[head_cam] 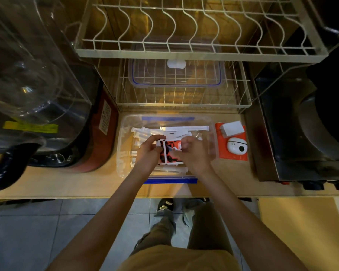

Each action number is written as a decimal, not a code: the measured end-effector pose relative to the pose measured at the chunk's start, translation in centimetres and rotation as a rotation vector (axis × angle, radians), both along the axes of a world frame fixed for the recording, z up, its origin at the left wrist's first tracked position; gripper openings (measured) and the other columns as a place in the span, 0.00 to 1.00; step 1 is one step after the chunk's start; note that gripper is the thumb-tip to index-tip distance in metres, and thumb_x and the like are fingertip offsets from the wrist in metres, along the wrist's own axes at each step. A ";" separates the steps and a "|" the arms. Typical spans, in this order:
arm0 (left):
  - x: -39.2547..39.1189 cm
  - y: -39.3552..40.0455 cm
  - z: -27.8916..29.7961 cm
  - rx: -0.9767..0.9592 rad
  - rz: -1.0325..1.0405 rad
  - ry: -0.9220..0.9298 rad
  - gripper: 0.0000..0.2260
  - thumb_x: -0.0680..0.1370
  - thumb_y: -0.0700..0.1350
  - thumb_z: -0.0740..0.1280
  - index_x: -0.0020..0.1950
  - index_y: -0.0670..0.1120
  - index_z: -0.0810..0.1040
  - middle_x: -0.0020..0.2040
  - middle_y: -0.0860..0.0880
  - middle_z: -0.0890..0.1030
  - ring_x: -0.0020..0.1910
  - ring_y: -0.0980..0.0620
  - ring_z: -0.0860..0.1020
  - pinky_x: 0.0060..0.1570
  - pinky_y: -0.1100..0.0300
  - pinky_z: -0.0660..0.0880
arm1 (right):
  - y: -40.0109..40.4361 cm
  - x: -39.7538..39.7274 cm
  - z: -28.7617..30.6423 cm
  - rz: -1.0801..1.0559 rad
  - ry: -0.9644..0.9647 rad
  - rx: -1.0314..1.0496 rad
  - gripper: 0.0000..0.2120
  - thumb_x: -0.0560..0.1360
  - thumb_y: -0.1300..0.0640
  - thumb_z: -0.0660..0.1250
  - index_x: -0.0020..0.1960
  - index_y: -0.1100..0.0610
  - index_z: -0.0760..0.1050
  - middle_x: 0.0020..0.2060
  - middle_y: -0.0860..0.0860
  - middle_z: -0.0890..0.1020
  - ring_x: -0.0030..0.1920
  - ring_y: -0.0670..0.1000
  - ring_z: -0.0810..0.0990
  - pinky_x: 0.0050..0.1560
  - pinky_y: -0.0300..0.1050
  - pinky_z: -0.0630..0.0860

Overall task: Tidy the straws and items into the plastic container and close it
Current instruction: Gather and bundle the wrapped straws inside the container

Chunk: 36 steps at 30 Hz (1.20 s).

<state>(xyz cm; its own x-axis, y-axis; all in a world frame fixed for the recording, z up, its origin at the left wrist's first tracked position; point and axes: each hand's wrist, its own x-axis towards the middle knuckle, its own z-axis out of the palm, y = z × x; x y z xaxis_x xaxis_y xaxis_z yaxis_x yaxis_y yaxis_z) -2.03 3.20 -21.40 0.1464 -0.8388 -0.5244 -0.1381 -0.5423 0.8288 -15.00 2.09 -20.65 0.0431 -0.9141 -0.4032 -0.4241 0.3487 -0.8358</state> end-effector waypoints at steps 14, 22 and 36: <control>0.6 0.6 0.2 -0.037 0.064 0.091 0.10 0.77 0.38 0.64 0.56 0.50 0.74 0.46 0.46 0.81 0.41 0.49 0.81 0.41 0.55 0.79 | -0.2 0.6 -0.2 0.119 -0.140 0.236 0.09 0.73 0.56 0.69 0.53 0.56 0.75 0.48 0.53 0.82 0.47 0.51 0.80 0.44 0.41 0.76; 0.7 -1.0 0.1 -0.171 -0.012 0.025 0.13 0.74 0.34 0.66 0.43 0.53 0.71 0.50 0.48 0.78 0.48 0.50 0.77 0.46 0.58 0.74 | -1.2 -0.4 -0.7 0.015 -0.197 0.202 0.05 0.73 0.63 0.69 0.46 0.55 0.76 0.39 0.51 0.82 0.31 0.45 0.79 0.30 0.38 0.76; -0.1 -2.6 -0.8 -0.210 -0.400 -0.644 0.12 0.77 0.43 0.64 0.58 0.42 0.78 0.53 0.41 0.83 0.50 0.45 0.80 0.42 0.65 0.67 | -2.6 -1.1 -2.2 0.230 0.344 -0.118 0.16 0.73 0.63 0.69 0.60 0.59 0.75 0.54 0.56 0.82 0.49 0.52 0.81 0.49 0.41 0.75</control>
